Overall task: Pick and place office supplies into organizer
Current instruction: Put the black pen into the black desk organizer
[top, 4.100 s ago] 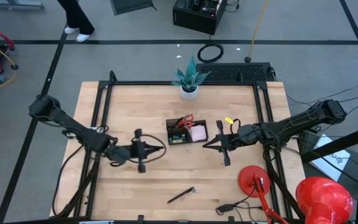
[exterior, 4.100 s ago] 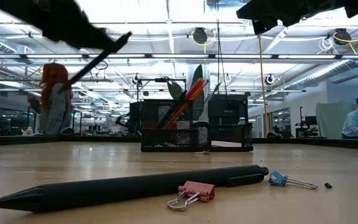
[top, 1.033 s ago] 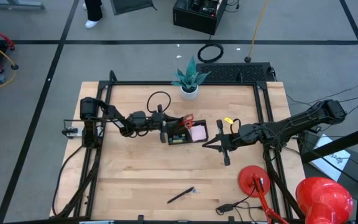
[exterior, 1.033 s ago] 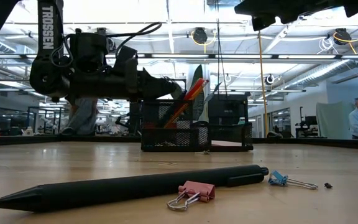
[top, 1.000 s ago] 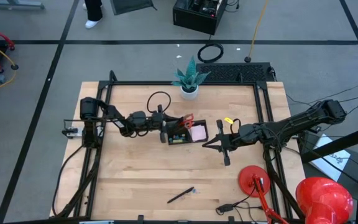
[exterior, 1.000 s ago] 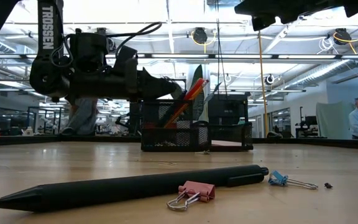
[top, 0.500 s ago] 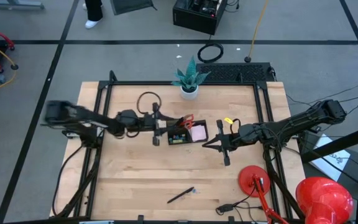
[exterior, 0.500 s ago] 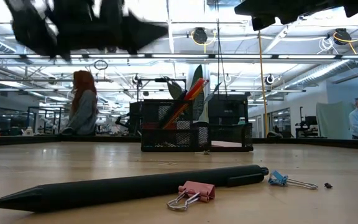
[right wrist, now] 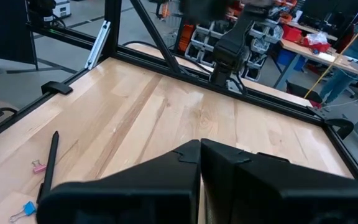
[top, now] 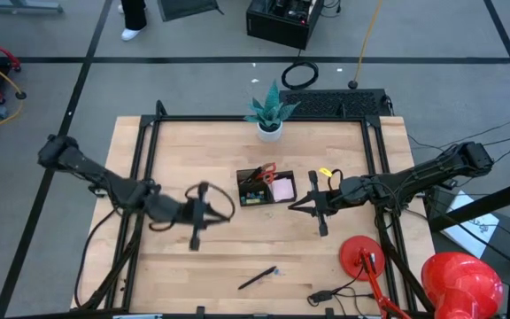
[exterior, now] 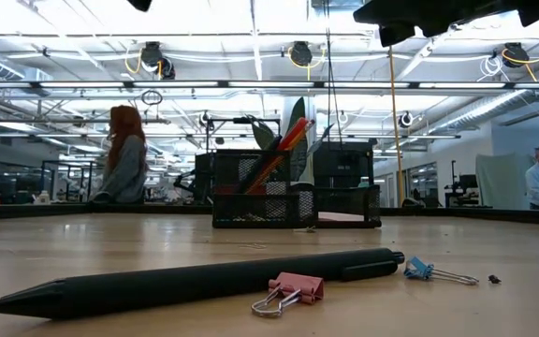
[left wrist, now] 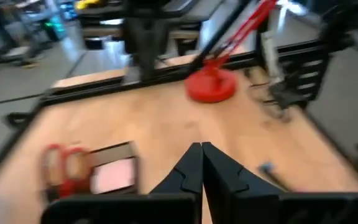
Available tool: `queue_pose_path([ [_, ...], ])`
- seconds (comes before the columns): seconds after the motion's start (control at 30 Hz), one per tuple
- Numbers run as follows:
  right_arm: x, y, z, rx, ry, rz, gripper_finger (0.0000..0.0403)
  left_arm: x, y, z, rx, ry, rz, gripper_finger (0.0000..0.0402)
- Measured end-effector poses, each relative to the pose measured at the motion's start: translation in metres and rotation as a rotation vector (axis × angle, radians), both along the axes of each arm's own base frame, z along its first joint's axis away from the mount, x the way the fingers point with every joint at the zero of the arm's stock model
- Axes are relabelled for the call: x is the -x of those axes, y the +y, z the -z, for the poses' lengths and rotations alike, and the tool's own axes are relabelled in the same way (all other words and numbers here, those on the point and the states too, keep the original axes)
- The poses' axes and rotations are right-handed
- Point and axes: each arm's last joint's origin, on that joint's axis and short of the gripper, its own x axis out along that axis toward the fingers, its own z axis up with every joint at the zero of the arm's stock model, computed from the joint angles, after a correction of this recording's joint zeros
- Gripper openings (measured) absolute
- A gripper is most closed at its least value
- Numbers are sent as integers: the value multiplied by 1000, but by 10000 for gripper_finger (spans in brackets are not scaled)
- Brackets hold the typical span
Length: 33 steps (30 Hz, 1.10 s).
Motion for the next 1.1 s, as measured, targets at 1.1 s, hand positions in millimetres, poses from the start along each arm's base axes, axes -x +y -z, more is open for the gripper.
queue_pose_path([
  [1.1,1,0,2,-42,30,9,4,-143,-135,97,225,490,-109,7],
])
